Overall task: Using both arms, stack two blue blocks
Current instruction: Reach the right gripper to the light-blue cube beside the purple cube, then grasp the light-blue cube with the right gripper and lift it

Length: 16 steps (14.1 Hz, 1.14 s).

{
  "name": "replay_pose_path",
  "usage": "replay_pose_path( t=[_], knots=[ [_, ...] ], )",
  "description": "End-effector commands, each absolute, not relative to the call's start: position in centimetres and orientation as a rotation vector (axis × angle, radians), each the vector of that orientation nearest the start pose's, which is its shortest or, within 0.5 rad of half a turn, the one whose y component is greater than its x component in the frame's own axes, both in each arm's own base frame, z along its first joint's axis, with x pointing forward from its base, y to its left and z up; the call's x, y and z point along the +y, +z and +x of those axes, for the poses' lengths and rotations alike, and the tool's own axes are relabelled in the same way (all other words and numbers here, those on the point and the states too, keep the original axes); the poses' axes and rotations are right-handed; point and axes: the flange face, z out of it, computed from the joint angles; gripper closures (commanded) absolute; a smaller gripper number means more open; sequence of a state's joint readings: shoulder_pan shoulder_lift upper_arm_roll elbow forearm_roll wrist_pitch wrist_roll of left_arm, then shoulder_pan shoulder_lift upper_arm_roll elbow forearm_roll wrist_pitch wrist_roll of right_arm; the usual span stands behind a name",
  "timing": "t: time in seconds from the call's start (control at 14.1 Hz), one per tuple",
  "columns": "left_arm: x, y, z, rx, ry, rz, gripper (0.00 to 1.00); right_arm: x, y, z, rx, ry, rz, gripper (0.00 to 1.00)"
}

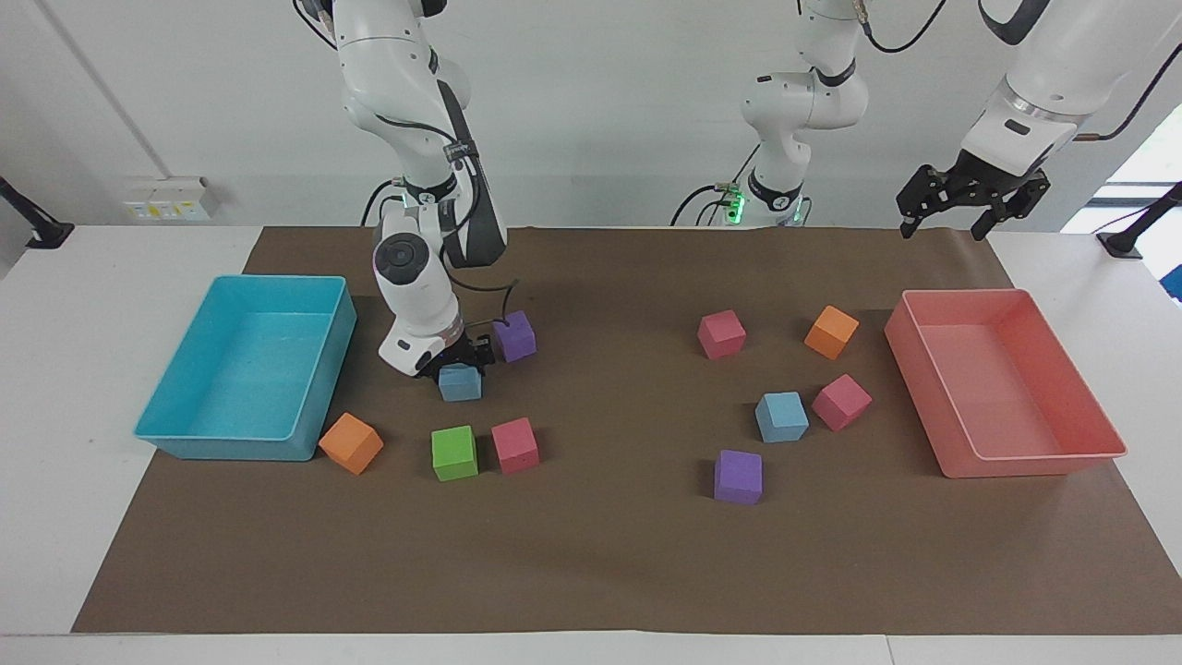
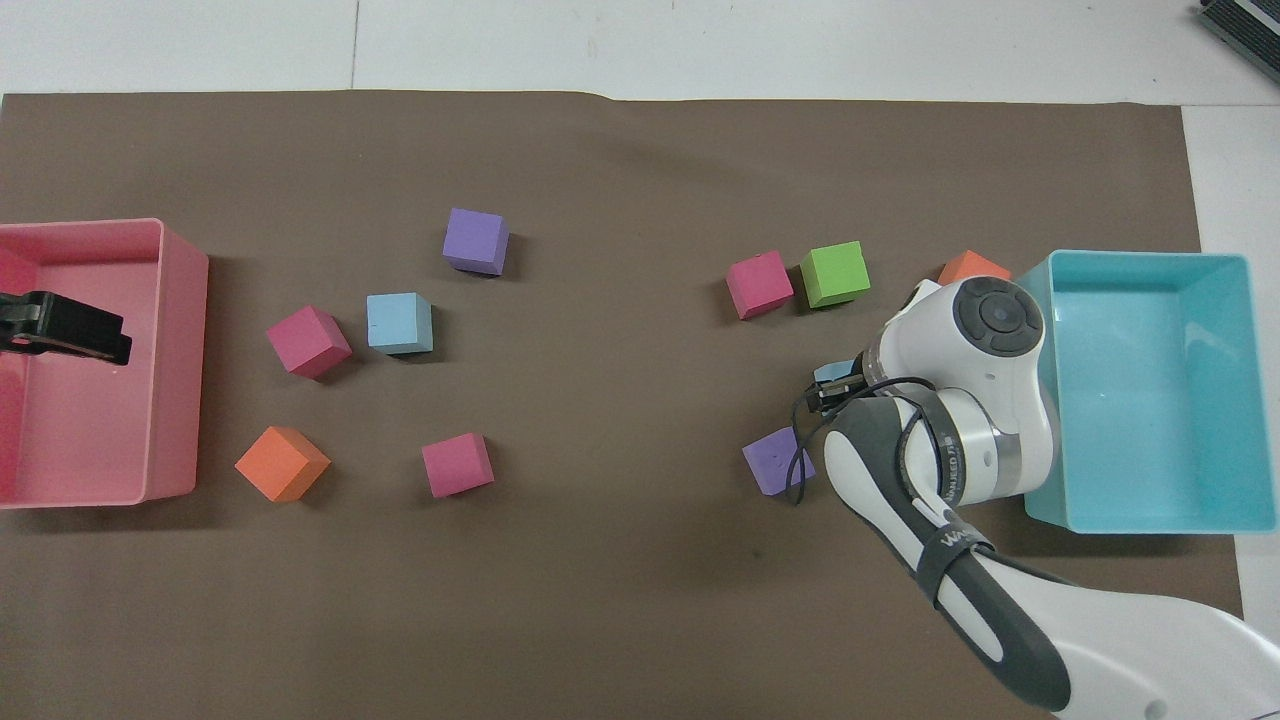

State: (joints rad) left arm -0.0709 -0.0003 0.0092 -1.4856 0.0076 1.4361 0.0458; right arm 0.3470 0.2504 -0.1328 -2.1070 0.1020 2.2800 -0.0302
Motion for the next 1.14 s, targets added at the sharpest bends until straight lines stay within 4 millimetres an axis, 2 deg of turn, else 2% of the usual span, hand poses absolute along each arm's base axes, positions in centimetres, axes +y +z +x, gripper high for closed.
replay_pose_path(
  t=[0.0, 0.14, 0.43, 0.71, 0.85, 0.92, 1.06],
  knots=[
    [-2.8, 65.5, 53.3, 0.169, 0.081, -3.119, 0.00, 11.9, 29.3, 55.6, -0.271, 0.124, -3.069, 1.00],
    [-2.7, 65.5, 53.3, 0.165, 0.081, -3.119, 0.00, 12.0, 30.9, 56.3, -0.268, 0.129, -3.065, 1.00],
    [-2.9, 65.5, 53.3, 0.169, 0.079, -3.119, 0.00, 12.2, 36.3, 57.7, -0.158, 0.067, -3.061, 1.00],
    [-2.9, 65.5, 53.3, 0.170, 0.072, -3.119, 0.00, 13.1, 41.7, 59.1, -0.078, 0.078, -3.077, 1.00],
    [-2.9, 65.6, 53.3, 0.170, 0.067, -3.119, 0.00, 14.2, 43.9, 59.8, -0.046, 0.058, -3.106, 1.00],
    [-2.9, 65.6, 53.4, 0.170, 0.069, -3.119, 0.00, 14.8, 44.2, 60.1, 0.012, 0.045, -3.107, 1.00],
    [-2.9, 65.6, 53.6, 0.174, 0.050, -3.119, 0.00, 18.1, 44.6, 59.8, -0.005, 0.031, -3.094, 1.00]
  ],
)
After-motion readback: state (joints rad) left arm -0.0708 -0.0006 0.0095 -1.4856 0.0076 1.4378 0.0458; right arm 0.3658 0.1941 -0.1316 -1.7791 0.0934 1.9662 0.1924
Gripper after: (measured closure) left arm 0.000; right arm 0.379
